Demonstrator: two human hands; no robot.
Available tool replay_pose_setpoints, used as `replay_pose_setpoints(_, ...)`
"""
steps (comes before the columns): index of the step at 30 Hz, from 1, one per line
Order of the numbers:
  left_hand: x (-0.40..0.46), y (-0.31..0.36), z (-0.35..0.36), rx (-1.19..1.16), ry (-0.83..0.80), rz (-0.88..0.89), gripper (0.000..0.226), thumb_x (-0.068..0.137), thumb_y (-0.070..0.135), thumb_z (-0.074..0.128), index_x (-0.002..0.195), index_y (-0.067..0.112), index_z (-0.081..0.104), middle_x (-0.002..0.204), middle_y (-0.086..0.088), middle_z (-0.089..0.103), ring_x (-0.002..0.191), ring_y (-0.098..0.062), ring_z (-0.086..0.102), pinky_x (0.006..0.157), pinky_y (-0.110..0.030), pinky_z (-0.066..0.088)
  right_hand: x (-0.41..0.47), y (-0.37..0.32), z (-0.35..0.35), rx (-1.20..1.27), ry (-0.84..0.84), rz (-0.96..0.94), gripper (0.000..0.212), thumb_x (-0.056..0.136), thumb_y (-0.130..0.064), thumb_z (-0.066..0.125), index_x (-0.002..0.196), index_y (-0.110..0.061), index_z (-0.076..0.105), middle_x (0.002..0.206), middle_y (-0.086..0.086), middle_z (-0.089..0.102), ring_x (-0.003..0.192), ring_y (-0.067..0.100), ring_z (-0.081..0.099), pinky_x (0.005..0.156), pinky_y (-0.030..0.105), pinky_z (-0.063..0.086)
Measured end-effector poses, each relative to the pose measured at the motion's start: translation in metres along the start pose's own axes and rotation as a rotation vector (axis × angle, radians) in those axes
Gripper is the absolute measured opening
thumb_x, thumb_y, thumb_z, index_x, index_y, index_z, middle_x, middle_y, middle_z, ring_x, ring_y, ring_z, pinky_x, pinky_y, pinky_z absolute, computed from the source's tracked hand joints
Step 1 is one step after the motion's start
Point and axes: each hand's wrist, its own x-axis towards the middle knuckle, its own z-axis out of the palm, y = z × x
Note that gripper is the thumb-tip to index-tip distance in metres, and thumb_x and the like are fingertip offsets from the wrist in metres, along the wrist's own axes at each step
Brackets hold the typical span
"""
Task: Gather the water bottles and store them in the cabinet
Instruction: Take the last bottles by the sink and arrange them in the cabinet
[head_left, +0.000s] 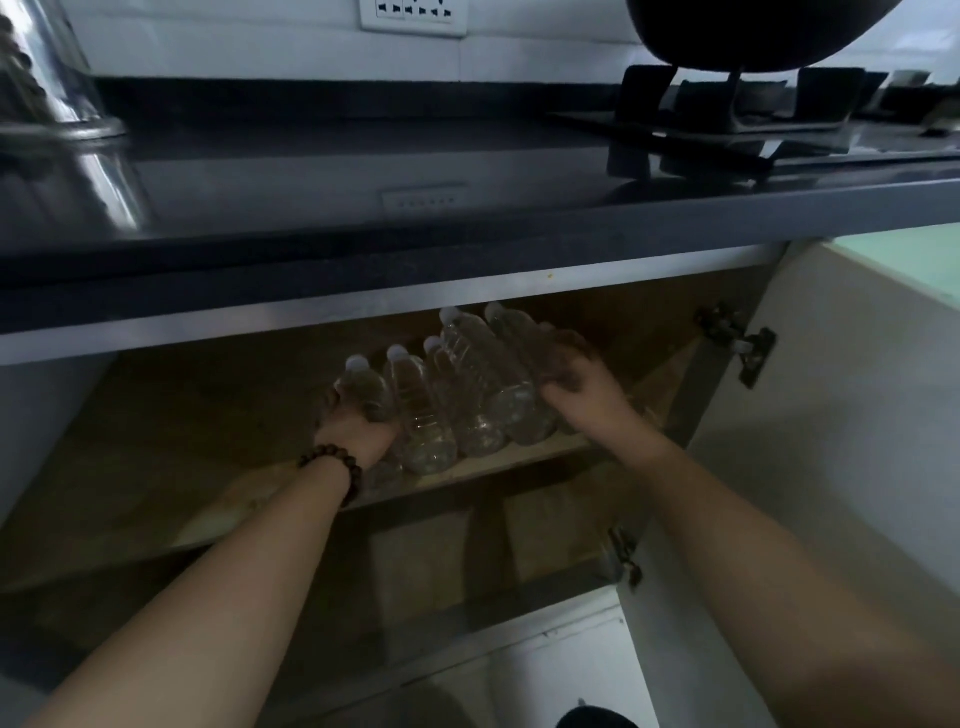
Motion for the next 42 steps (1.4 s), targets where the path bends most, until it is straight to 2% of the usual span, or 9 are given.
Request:
replay_pose_setpoints(3,-0.014,-0.008,-0.013,-0.112,-0.073,-0.099,0.134,0.048,0.082,0.07,0.153,0.036,0.002,0.162,0.003,-0.009,0.149,-0.024,0.004,0.118,-0.052,0.017,-0.016,0.01,0.005,-0.106,-0.03,-0.015,0.06,0.09,-0.033,0.06,0.144,-0.035,0.034,0.147,0.002,0.029,0.133,0.024,0.037,0.104,0.029,0.03)
replay_pose_setpoints(5,-0.029,-0.016,-0.011,-0.015,-0.072,0.006,0.138,0.047,0.075,0.074,0.153,0.037,-0.007,0.16,0.006,-0.022,0.148,-0.021,-0.011,0.118,-0.051,0.01,-0.017,0.014,0.007,-0.169,-0.003,-0.049,0.063,0.089,-0.031,0.063,0.145,-0.031,0.033,0.144,0.004,0.032,0.13,0.024,0.041,0.102,0.025,0.031)
replay_pose_setpoints(12,-0.046,0.0,0.011,0.191,-0.008,0.167,0.098,0.07,0.049,0.08,0.15,0.032,0.026,0.16,-0.001,0.013,0.142,-0.026,0.025,0.112,-0.042,0.034,-0.015,0.021,0.013,-0.292,0.097,-0.098,0.058,0.089,-0.026,0.063,0.14,-0.032,0.039,0.142,0.004,0.037,0.131,0.026,0.04,0.109,0.037,0.035)
replay_pose_setpoints(19,-0.035,0.008,0.022,0.062,-0.03,0.246,0.088,0.07,0.041,0.082,0.145,0.033,0.037,0.16,0.0,0.014,0.144,-0.025,0.024,0.115,-0.037,0.028,-0.009,0.035,-0.011,-0.55,0.086,-0.134,0.055,0.091,-0.02,0.057,0.142,-0.029,0.039,0.146,0.005,0.033,0.134,0.028,0.03,0.112,0.041,0.03)
replay_pose_setpoints(21,-0.035,0.018,0.028,-0.03,-0.024,0.258,0.086,0.071,0.03,0.084,0.145,0.027,0.039,0.159,-0.003,0.018,0.143,-0.025,0.026,0.111,-0.027,0.027,-0.004,0.038,-0.018,-0.539,0.102,-0.107,0.054,0.091,-0.02,0.058,0.141,-0.029,0.04,0.147,0.003,0.032,0.136,0.028,0.029,0.111,0.04,0.029)
replay_pose_setpoints(26,-0.031,0.021,0.033,-0.054,-0.015,0.252,0.087,0.072,0.024,0.084,0.146,0.019,0.039,0.156,-0.008,0.029,0.142,-0.027,0.028,0.112,-0.03,0.025,0.006,0.041,-0.025,-0.494,0.101,-0.057,0.064,0.088,-0.027,0.063,0.144,-0.033,0.033,0.157,-0.001,0.017,0.142,0.028,0.023,0.116,0.046,0.024)
replay_pose_setpoints(29,-0.032,0.016,0.029,-0.187,-0.044,0.212,0.08,0.072,0.029,0.083,0.142,0.028,0.044,0.146,0.004,0.039,0.135,-0.019,0.037,0.106,-0.027,0.03,0.008,0.042,-0.026,-0.408,0.092,-0.013,0.068,0.088,-0.028,0.064,0.146,-0.035,0.028,0.157,-0.001,0.017,0.142,0.027,0.025,0.116,0.044,0.024)
replay_pose_setpoints(35,-0.05,0.023,0.028,-0.875,0.142,-0.001,0.047,0.077,0.016,0.079,0.113,0.036,0.057,0.112,0.01,0.061,0.102,-0.008,0.057,0.095,-0.032,0.048,0.008,0.043,-0.022,-0.441,0.071,-0.023,0.069,0.09,-0.029,0.061,0.146,-0.039,0.023,0.158,-0.003,0.01,0.143,0.03,0.023,0.116,0.048,0.024)
replay_pose_setpoints(42,-0.055,0.059,0.048,-0.531,0.109,0.325,0.074,0.077,0.018,0.08,0.142,0.019,0.045,0.137,0.006,0.051,0.126,-0.007,0.045,0.105,-0.025,0.038,0.008,0.045,-0.027,-0.423,0.072,-0.002,0.066,0.089,-0.033,0.061,0.146,-0.035,0.027,0.157,-0.002,0.016,0.139,0.029,0.03,0.113,0.045,0.03)
